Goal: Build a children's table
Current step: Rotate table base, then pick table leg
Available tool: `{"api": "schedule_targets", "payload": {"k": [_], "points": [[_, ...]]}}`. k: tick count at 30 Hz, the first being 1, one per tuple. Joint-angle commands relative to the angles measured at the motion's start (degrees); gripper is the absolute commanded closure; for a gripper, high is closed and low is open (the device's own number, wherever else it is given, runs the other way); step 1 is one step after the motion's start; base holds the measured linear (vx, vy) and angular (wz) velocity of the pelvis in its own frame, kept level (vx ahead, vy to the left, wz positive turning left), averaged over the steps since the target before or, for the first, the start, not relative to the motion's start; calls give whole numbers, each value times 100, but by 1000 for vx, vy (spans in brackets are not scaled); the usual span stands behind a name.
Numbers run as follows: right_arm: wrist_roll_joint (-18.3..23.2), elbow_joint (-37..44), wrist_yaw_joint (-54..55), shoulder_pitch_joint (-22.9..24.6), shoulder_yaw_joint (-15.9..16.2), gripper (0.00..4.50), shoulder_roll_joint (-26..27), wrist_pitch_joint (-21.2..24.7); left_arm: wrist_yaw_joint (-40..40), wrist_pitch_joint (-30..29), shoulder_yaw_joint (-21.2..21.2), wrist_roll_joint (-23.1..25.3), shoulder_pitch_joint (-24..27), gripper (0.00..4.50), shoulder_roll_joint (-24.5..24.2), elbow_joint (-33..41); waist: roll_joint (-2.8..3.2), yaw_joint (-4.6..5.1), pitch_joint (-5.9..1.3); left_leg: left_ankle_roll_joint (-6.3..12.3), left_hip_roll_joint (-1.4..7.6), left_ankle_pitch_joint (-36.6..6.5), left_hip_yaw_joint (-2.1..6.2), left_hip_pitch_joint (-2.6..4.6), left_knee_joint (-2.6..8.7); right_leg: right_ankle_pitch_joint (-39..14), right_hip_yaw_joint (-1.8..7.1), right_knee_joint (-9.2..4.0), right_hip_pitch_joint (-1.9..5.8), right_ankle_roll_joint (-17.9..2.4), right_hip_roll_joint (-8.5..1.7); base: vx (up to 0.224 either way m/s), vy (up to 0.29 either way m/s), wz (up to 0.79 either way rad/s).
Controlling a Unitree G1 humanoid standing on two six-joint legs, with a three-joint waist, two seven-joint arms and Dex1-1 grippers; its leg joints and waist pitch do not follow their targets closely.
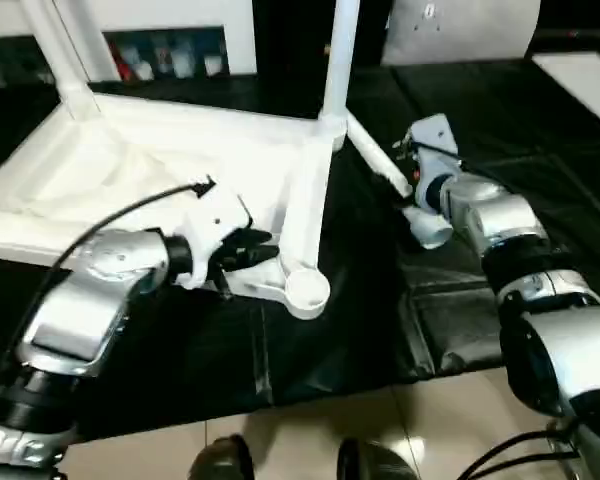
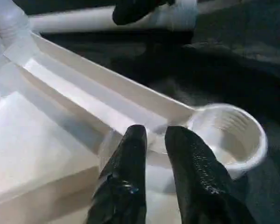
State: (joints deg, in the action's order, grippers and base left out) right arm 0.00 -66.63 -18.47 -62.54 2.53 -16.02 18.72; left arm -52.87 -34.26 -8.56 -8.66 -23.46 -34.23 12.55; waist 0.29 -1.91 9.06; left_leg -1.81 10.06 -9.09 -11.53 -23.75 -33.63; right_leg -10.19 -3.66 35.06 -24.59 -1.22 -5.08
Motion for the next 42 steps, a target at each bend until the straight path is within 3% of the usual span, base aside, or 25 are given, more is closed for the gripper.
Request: {"api": "schedule_targets", "payload": {"k": [1, 2, 4, 7, 12, 13, 16, 22, 25, 27, 28, 29, 30, 31, 34, 35, 37, 38, 39, 41, 42], "points": [[-116, -295, -3, -139, 14, 0, -5, -87, -120, -192, 100, -142, 79, 318, -122, 310, 32, -28, -415, 215, 272, -691, 145, 185, 377, -253, 290, -258, 296, -1672, -322, 0, 0, 0], [-128, -363, -70, -157, 20, 0, 8, -96, -131, -234, 100, -172, 101, 309, -143, 359, 27, -30, -387, 391, 268, -385, 134, 146, 356, 135, 287, -213, 286, -1736, -298, 0, 0, 0], [-176, -451, -104, -166, 61, 0, 16, -58, -118, -252, 80, -164, 134, 286, -157, 413, 49, -49, -331, 511, 282, -376, 121, 155, 355, 129, 284, -225, 272, -1785, -307, 0, 0, 0], [-241, -579, -191, -215, 120, 0, 14, 124, -80, -293, 65, -168, 139, 274, -153, 482, 40, -59, -284, 462, 305, -516, 117, 177, 376, -88, 289, -240, 270, -1809, -320, 0, 0, 0], [-388, -870, -533, -513, 206, 0, -71, 782, -88, -352, 45, -246, 63, 235, -216, 515, 55, -99, -255, 205, 320, -886, 116, 201, 411, -584, 295, -278, 267, -1732, -326, 0, 0, 0], [-427, -923, -655, -577, 228, 30, -97, 892, -101, -367, 35, -261, 57, 233, -233, 526, 61, -106, -257, 177, 322, -902, 116, 206, 411, -588, 299, -275, 263, -1721, -329, 0, 0, 0], [-541, -1012, -957, -721, 336, 42, -220, 1145, -169, -325, -24, -274, 39, 201, -279, 520, 61, -111, -287, 93, 324, -898, 118, 196, 406, -527, 301, -260, 275, -1731, -338, 0, 0, 0], [-827, -1090, -1677, -831, 567, 102, -615, 1359, -382, -494, -111, -445, 101, 156, -409, 669, 28, -137, -374, 246, 319, -529, 97, 190, 351, -179, 294, -208, 308, -1839, -336, 0, 0, 0], [-865, -1098, -1820, -793, 558, 126, -710, 1383, -380, -486, -159, -452, 139, 135, -426, 686, 15, -152, -416, 309, 318, -462, 87, 183, 321, -120, 299, -203, 328, -1903, -340, 0, 0, 0], [-868, -1102, -1879, -756, 546, 131, -762, 1391, -372, -473, -176, -442, 151, 127, -421, 673, 15, -153, -405, 334, 320, -475, 90, 170, 317, -195, 298, -207, 320, -1903, -343, 0, 0, 0], [-848, -1103, -1918, -716, 522, 148, -818, 1419, -355, -441, -197, -417, 159, 123, -411, 637, 13, -151, -443, 331, 320, -477, 89, 179, 306, -210, 294, -200, 334, -1909, -339, 0, 0, 0], [-841, -1104, -1940, -690, 519, 162, -849, 1430, -343, -419, -210, -402, 158, 123, -398, 604, 11, -155, -436, 330, 321, -478, 88, 177, 301, -230, 297, -202, 326, -1908, -342, 0, 0, 0], [-835, -1103, -1953, -660, 507, 169, -885, 1447, -328, -392, -235, -374, 151, 123, -391, 559, 28, -163, -486, 324, 321, -448, 88, 185, 284, -195, 292, -190, 343, -1920, -340, 0, 0, 0], [-835, -1103, -1955, -654, 505, 172, -891, 1450, -325, -388, -240, -368, 149, 123, -390, 550, 24, -163, -480, 324, 322, -448, 86, 181, 281, -184, 291, -190, 335, -1924, -337, 0, 0, 0], [-787, -1094, -1973, -610, 381, 206, -971, 1465, -323, -356, -301, -363, 117, 123, -376, 449, 56, -182, -552, 303, 311, -451, 91, 182, 246, -143, 280, -159, 355, -1960, -326, 0, 0, 0], [-787, -1094, -1973, -610, 381, 212, -971, 1465, -323, -356, -301, -363, 117, 123, -376, 449, 46, -180, -546, 305, 310, -467, 85, 178, 245, -143, 283, -166, 347, -1963, -325, 0, 0, 0], [-609, -1072, -1878, -582, 142, 216, -1023, 1465, -314, -321, -305, -420, 81, 123, -300, 339, 81, -203, -591, 256, 309, -598, 93, 167, 220, -246, 281, -158, 367, -1977, -340, 0, 0, 0], [-549, -1062, -1838, -566, 63, 233, -1045, 1474, -310, -295, -301, -434, 69, 123, -274, 308, 60, -202, -586, 217, 305, -677, 96, 155, 217, -327, 282, -166, 365, -1966, -336, 0, 0, 0], [-408, -1039, -1694, -530, -111, 233, -1088, 1459, -237, -281, -287, -427, 39, 123, -194, 223, 111, -222, -639, 173, 306, -722, 106, 170, 200, -382, 272, -149, 383, -1965, -344, 0, 0, 0], [-180, -997, -1466, -478, -392, 253, -1152, 1409, -90, -165, -261, -382, -2, 123, -56, 65, 97, -241, -649, 120, 301, -790, 96, 181, 192, -404, 279, -175, 370, -1927, -332, 0, 0, 0], [-11, -964, -1390, -467, -581, 256, -1201, 1421, 155, -114, -183, -335, -34, 123, 117, -83, 119, -263, -694, 113, 291, -774, 102, 171, 178, -400, 267, -156, 391, -1901, -329, 0, 0, 0]]}}
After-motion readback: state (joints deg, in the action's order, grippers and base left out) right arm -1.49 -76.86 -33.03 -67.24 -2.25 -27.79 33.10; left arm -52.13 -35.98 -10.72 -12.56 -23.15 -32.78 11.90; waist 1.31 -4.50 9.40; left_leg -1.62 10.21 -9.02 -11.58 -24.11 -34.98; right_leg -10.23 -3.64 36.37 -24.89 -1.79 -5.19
